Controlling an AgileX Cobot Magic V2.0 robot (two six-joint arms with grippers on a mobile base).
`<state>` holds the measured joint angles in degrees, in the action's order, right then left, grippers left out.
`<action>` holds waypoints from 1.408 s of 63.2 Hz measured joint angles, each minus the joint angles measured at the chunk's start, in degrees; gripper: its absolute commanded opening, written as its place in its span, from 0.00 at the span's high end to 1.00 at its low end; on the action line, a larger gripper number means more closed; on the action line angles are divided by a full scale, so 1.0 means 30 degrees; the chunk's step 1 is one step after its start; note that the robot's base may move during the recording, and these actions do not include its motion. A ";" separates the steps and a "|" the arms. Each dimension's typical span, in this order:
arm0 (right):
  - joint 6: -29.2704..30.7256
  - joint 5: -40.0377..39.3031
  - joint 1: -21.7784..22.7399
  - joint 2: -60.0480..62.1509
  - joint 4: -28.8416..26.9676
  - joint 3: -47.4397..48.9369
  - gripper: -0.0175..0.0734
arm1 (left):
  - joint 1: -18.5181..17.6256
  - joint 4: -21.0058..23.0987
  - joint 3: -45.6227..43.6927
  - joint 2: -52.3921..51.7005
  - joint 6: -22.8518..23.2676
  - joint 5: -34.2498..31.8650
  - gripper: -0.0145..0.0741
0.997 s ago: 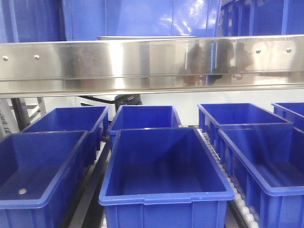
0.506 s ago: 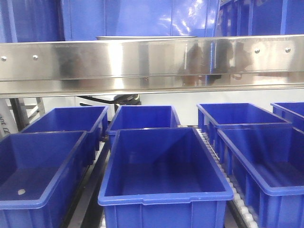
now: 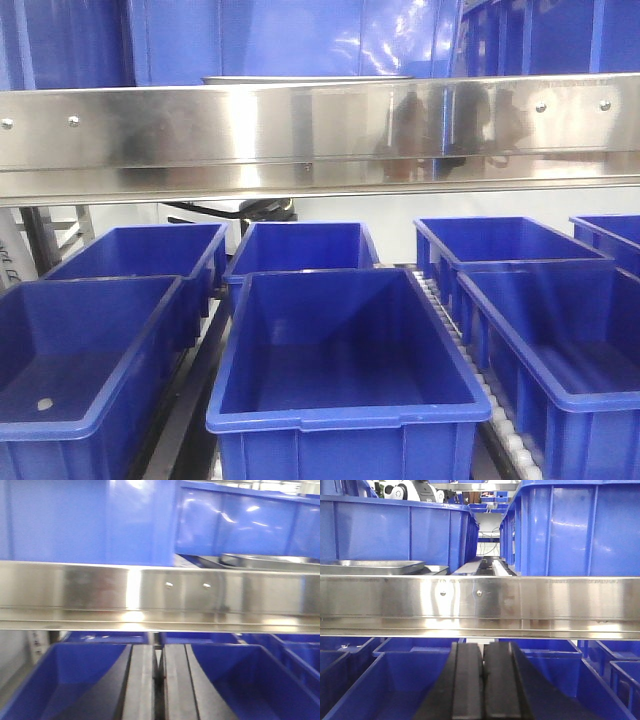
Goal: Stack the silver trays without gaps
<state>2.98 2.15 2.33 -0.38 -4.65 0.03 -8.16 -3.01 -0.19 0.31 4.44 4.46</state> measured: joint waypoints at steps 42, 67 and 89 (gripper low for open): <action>0.0000 0.0000 0.0000 0.0044 0.0000 0.0000 0.89 | 0.1159 -0.0503 0.0102 0.0000 0.0000 0.0565 0.84; 0.0000 0.0000 0.0000 0.0044 0.0000 0.0000 0.89 | 0.1159 -0.0503 0.0102 0.0000 0.0000 0.0573 0.84; 0.0000 0.0000 0.0000 0.0044 0.0000 0.0000 0.89 | 0.1159 -0.0467 0.0102 0.0000 -0.0039 0.0650 0.84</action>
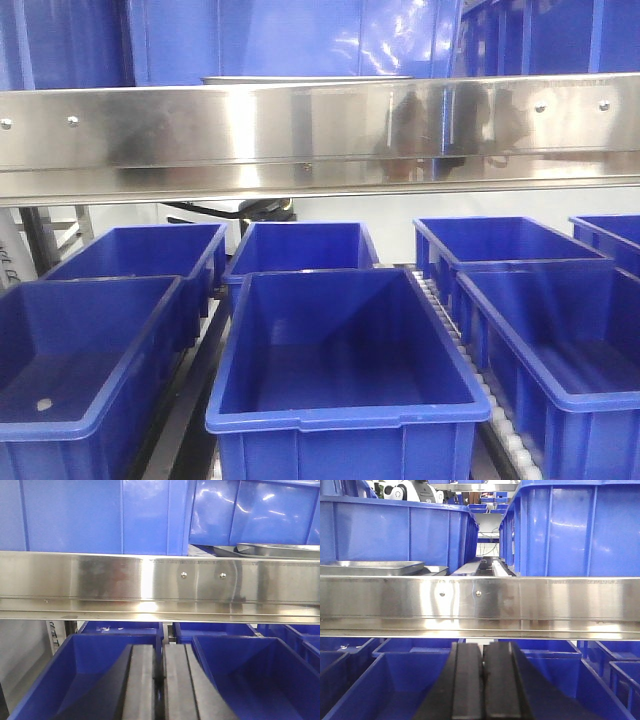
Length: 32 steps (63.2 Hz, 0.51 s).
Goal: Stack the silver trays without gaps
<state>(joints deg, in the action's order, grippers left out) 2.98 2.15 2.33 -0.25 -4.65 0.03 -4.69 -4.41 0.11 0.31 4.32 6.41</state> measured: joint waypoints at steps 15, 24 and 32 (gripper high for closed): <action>0.0000 0.0000 0.0000 0.0000 0.0000 0.0000 0.89 | 0.0000 0.0113 0.0000 0.0000 0.0000 0.0042 0.84; 0.0000 0.0000 0.0000 0.0000 0.0000 0.0000 0.89 | 0.0000 0.0124 0.0000 0.0000 0.0000 0.0042 0.84; 0.0000 0.0000 0.0000 0.0000 0.0000 0.0000 0.89 | 0.0000 0.0124 0.0000 0.0000 0.0000 0.0042 0.84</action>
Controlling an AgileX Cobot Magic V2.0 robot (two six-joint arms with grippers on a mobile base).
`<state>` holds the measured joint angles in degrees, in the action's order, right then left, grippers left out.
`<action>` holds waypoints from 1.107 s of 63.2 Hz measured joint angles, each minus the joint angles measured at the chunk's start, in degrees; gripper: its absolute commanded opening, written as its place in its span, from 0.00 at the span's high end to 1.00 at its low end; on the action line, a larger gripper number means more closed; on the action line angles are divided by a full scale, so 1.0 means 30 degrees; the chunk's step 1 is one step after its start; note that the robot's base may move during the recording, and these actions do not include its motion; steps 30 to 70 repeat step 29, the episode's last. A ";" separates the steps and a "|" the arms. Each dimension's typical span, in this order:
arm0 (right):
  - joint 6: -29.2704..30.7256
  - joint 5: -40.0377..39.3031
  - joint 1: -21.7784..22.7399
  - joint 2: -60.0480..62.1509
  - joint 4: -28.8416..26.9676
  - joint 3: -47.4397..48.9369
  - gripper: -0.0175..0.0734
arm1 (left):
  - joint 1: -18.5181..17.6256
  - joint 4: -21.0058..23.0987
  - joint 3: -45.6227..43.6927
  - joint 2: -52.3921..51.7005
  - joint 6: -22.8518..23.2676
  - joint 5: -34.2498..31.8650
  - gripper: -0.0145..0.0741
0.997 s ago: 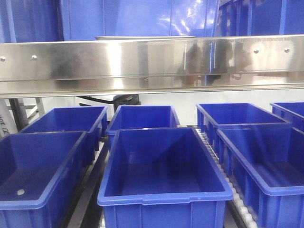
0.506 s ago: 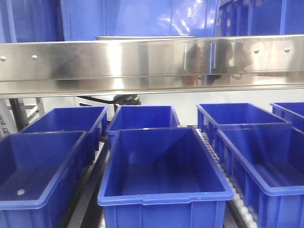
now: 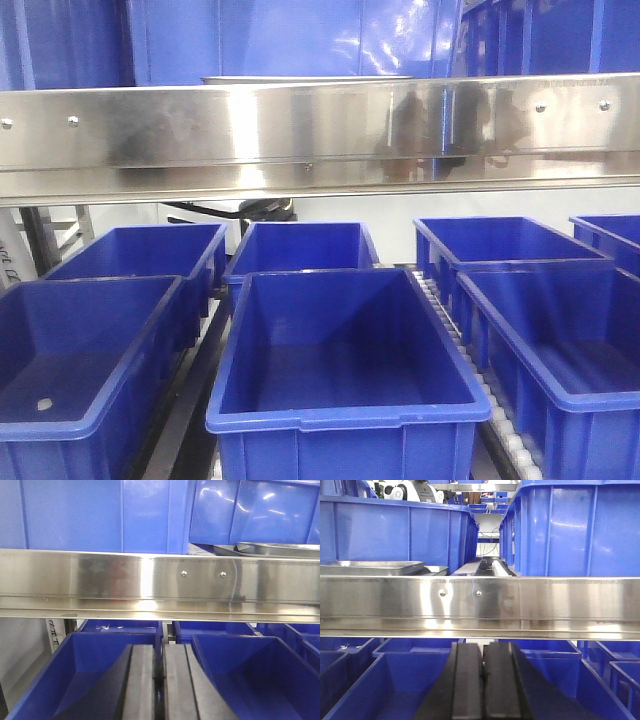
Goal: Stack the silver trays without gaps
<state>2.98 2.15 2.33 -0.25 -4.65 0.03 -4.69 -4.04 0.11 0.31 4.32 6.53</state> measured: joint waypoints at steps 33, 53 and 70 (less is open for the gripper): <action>0.0000 0.0000 0.0000 0.0000 0.0000 0.0000 0.89 | 0.0000 0.0000 0.0000 0.0000 -0.0037 0.0000 0.84; 0.0000 0.0000 0.0000 0.0000 0.0000 0.0000 0.89 | 0.0000 0.0000 0.0000 0.0000 -0.0037 0.0000 0.84; 0.0000 0.0000 0.0000 0.0000 0.0000 0.0000 0.89 | 0.0000 0.0000 0.0000 0.0000 -0.0037 0.0000 0.84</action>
